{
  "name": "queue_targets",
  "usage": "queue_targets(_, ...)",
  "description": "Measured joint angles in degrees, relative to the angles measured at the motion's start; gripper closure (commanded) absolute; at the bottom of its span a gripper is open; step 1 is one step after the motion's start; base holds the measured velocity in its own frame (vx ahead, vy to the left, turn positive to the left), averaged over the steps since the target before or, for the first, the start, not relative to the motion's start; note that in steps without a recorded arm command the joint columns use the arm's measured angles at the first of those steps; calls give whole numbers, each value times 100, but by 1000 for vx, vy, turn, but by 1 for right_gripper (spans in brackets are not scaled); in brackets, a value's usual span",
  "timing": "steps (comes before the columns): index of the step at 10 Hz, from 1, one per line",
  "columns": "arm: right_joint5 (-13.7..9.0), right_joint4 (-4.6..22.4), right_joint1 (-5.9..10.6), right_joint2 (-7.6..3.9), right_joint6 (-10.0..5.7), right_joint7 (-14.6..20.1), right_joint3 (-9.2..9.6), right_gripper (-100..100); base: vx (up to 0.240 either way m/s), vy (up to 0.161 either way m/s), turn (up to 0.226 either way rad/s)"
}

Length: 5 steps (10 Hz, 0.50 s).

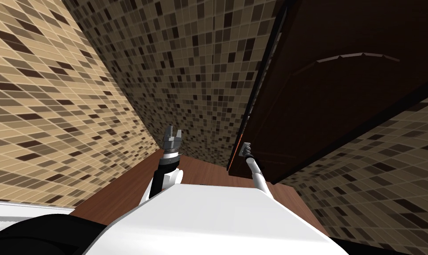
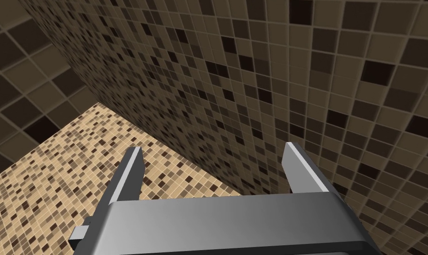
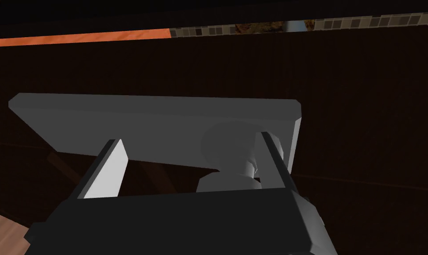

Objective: Pull the door open

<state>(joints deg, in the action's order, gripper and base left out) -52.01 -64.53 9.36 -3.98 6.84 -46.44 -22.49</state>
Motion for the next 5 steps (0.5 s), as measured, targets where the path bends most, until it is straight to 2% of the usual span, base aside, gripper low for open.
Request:
queue_targets(1,67,-58,63,93,126,-8,-187,100,9,3,-32)
queue_targets(2,-78,123,120,-24,8,-4,-26,100,1,15,-14)
queue_targets(3,-306,348,197,-200,-150,19,165,100,0,0,0)
queue_targets(4,-104,105,151,-20,14,-2,-112,100,13,-5,-8)
queue_targets(5,-18,-77,69,57,154,-4,-201,100,6,0,-17)
